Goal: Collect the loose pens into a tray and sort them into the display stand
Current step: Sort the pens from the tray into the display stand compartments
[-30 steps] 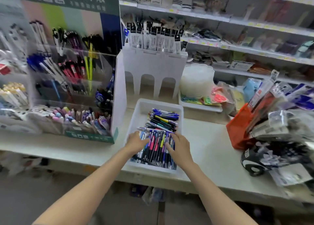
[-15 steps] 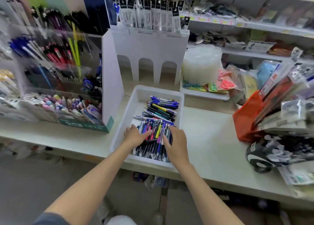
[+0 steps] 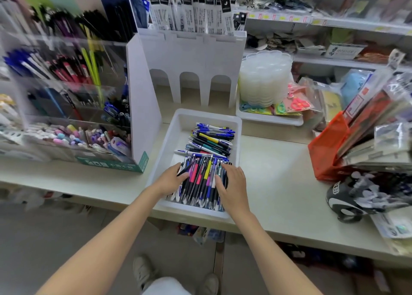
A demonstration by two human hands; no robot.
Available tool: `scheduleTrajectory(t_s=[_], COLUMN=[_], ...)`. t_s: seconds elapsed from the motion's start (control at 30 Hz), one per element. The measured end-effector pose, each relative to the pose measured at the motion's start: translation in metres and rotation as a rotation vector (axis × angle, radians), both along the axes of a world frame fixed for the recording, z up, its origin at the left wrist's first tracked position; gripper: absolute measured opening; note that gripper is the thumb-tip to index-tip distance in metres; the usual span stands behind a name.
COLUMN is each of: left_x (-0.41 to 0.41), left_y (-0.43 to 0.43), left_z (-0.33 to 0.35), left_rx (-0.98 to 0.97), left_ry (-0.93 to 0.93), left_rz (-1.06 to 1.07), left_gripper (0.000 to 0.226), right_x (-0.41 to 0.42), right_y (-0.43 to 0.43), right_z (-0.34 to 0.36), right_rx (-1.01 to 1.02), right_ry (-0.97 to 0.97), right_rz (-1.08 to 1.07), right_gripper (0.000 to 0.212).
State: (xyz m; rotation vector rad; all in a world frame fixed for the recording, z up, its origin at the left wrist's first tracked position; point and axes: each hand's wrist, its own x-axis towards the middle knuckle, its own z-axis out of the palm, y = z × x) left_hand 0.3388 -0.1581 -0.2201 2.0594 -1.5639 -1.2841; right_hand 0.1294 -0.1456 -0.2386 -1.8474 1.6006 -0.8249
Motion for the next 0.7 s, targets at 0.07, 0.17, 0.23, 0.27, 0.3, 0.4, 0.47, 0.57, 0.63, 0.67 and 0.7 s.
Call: scheduleTrajectory(t_s=[0.07, 0.17, 0.23, 0.27, 0.3, 0.4, 0.47, 0.57, 0.63, 0.67, 0.7], left_x=[-0.008, -0.017, -0.019, -0.019, -0.017, -0.014, -0.015, -0.018, -0.018, -0.017, -0.014], left_y=[-0.002, -0.006, -0.01, -0.012, -0.014, -0.015, -0.011, -0.006, -0.004, -0.005, -0.005], left_z=[-0.004, -0.009, -0.005, -0.003, -0.003, -0.005, -0.006, -0.009, -0.007, -0.007, -0.007], left_rx=[0.004, 0.061, 0.091, 0.096, 0.096, 0.124, 0.126, 0.079, 0.07, 0.083, 0.105], left_ry=[-0.068, -0.143, -0.146, -0.137, -0.129, -0.099, -0.088, -0.09, -0.085, -0.078, -0.064], left_rz=[0.041, 0.108, 0.12, 0.131, 0.152, 0.183, 0.176, 0.117, 0.111, 0.125, 0.149], left_gripper=[0.079, 0.111, 0.113, 0.11, 0.104, 0.098, 0.102, 0.101, 0.102, 0.103, 0.104], right_x=[0.0, 0.001, 0.001, 0.001, 0.001, 0.001, 0.001, 0.001, 0.001, 0.001, 0.001], right_y=[0.0, 0.0, 0.0, 0.0, 0.0, 0.0, 0.0, 0.0, 0.0, 0.0, 0.0], right_z=[0.0, -0.001, -0.001, -0.001, -0.001, 0.0, 0.0, -0.001, -0.002, -0.002, -0.002], right_rx=[-0.011, -0.018, -0.016, -0.016, -0.015, -0.015, -0.018, -0.029, -0.03, -0.03, -0.031], right_ry=[0.005, 0.01, 0.016, 0.021, 0.027, 0.039, 0.04, 0.042, 0.041, 0.038, 0.034], right_rz=[0.002, -0.001, -0.003, -0.001, 0.002, 0.006, 0.006, 0.005, 0.003, 0.002, 0.002], right_gripper=[0.043, 0.042, 0.042, 0.042, 0.042, 0.044, 0.044, 0.043, 0.043, 0.042, 0.042])
